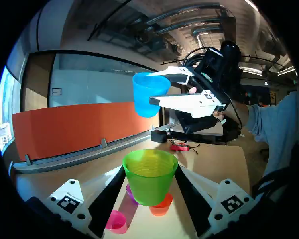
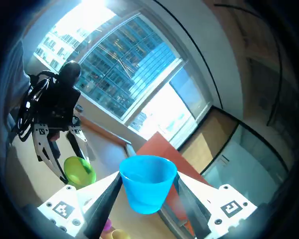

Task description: Pour water

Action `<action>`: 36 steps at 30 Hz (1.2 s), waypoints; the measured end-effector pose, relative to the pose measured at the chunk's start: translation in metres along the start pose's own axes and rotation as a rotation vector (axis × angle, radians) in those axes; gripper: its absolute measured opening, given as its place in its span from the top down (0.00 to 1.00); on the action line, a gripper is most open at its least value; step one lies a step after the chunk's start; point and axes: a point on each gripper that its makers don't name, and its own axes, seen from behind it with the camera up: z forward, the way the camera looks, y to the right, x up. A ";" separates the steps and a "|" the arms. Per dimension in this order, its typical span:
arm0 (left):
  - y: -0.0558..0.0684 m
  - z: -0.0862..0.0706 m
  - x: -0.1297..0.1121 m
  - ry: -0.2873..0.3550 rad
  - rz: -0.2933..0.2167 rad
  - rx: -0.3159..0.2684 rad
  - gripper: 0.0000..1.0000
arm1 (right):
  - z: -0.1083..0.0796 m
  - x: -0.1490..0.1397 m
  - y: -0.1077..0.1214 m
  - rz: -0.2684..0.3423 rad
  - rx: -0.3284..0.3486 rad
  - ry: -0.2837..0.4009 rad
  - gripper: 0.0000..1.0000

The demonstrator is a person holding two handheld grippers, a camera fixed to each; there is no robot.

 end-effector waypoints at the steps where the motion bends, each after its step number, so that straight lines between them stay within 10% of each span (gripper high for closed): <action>1: 0.000 0.001 0.000 0.000 0.000 -0.001 0.13 | 0.002 0.001 0.001 -0.015 -0.001 0.000 0.09; 36: 0.005 0.010 0.007 0.002 -0.001 -0.036 0.13 | 0.032 0.020 0.035 -0.390 -0.048 -0.023 0.09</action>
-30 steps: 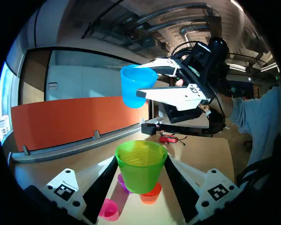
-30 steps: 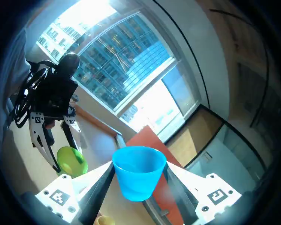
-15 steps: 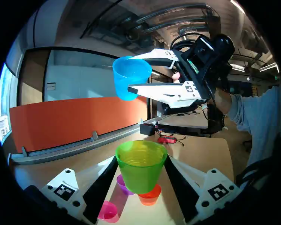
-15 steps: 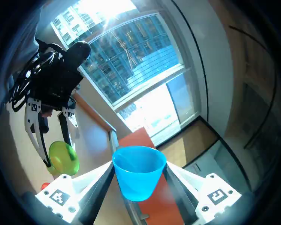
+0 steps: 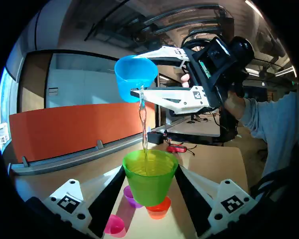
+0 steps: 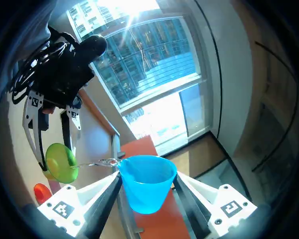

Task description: Pour water

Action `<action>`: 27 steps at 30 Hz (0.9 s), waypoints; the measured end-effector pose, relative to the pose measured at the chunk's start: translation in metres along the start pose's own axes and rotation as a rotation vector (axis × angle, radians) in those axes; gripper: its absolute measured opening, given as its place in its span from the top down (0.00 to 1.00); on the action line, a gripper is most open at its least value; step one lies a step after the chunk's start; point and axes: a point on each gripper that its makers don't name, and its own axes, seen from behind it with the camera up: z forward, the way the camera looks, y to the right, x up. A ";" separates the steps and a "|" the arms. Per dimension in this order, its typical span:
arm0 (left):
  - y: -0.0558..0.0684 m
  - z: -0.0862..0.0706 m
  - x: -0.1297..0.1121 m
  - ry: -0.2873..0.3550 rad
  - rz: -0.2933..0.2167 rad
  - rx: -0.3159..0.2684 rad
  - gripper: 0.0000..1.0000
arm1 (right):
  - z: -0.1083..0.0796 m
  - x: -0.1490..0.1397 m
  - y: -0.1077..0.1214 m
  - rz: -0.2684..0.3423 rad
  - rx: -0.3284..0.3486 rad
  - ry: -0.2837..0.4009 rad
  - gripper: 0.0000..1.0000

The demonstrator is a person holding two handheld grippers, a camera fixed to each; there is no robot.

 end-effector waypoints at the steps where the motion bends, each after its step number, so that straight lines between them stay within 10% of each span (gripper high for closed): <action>1: 0.000 0.000 0.000 0.000 -0.001 -0.001 0.13 | 0.001 0.000 0.000 -0.005 0.000 0.001 0.09; 27: -0.002 0.000 0.000 0.005 -0.008 -0.005 0.13 | 0.008 0.005 0.014 -0.134 -0.025 0.002 0.09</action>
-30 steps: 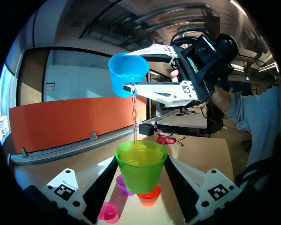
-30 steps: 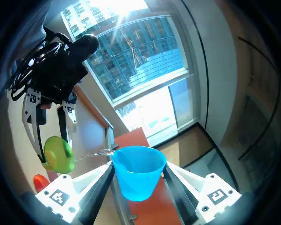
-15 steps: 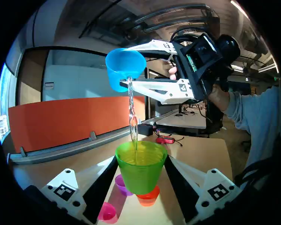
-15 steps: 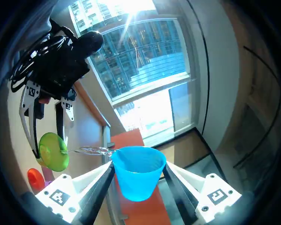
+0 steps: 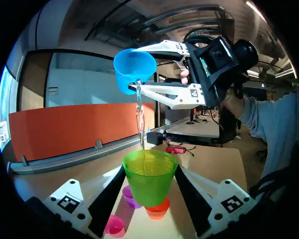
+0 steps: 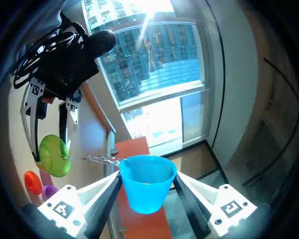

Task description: Pour water

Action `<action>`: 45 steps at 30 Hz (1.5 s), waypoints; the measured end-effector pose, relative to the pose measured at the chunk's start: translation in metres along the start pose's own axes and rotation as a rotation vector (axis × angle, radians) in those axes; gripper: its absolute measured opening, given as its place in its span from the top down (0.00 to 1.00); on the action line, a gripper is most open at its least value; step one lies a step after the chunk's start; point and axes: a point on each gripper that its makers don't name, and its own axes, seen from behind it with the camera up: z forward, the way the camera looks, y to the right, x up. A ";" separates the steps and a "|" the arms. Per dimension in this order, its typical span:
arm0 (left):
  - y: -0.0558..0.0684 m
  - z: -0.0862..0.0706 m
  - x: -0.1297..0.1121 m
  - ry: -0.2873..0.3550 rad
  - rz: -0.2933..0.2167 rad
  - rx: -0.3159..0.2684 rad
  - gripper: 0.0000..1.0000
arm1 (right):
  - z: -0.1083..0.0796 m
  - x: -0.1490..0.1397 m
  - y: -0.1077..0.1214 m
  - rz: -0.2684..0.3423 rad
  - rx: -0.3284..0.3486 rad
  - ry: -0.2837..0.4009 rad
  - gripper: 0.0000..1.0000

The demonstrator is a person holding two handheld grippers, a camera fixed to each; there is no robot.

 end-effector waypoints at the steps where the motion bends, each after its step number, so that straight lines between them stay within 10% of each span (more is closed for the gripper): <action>1: 0.000 0.000 0.000 0.000 0.000 0.000 0.14 | 0.000 0.000 0.000 -0.003 -0.001 0.001 0.09; 45: -0.007 -0.001 0.002 0.003 -0.014 0.006 0.13 | 0.001 0.013 0.014 -0.167 -0.026 0.014 0.09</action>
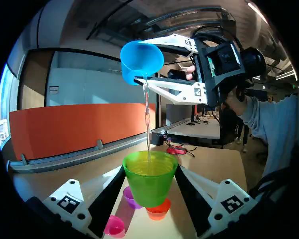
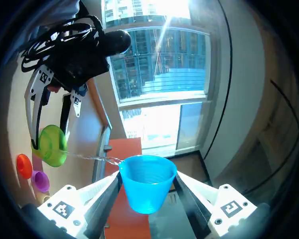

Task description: Pour water

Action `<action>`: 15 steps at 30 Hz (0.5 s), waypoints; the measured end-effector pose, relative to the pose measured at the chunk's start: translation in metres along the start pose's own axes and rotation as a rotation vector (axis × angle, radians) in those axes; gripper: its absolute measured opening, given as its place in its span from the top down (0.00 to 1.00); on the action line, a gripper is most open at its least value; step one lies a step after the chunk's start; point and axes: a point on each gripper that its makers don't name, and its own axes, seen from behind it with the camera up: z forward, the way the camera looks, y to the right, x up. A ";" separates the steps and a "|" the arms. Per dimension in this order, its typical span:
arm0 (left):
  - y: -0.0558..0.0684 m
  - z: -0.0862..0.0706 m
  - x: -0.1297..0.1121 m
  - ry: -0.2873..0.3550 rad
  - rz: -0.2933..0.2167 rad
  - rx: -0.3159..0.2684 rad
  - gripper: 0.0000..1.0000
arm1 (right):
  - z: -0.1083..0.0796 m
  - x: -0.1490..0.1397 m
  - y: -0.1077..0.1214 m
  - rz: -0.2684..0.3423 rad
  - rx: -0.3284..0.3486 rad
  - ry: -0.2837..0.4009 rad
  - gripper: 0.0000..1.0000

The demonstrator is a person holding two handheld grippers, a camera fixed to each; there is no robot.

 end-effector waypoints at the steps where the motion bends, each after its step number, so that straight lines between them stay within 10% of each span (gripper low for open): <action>1: 0.000 0.000 0.000 0.000 0.000 0.000 0.13 | 0.000 0.001 0.000 -0.005 -0.001 0.000 0.09; 15: -0.002 -0.001 0.001 0.000 -0.006 0.003 0.13 | 0.001 0.003 0.004 -0.066 -0.011 0.000 0.09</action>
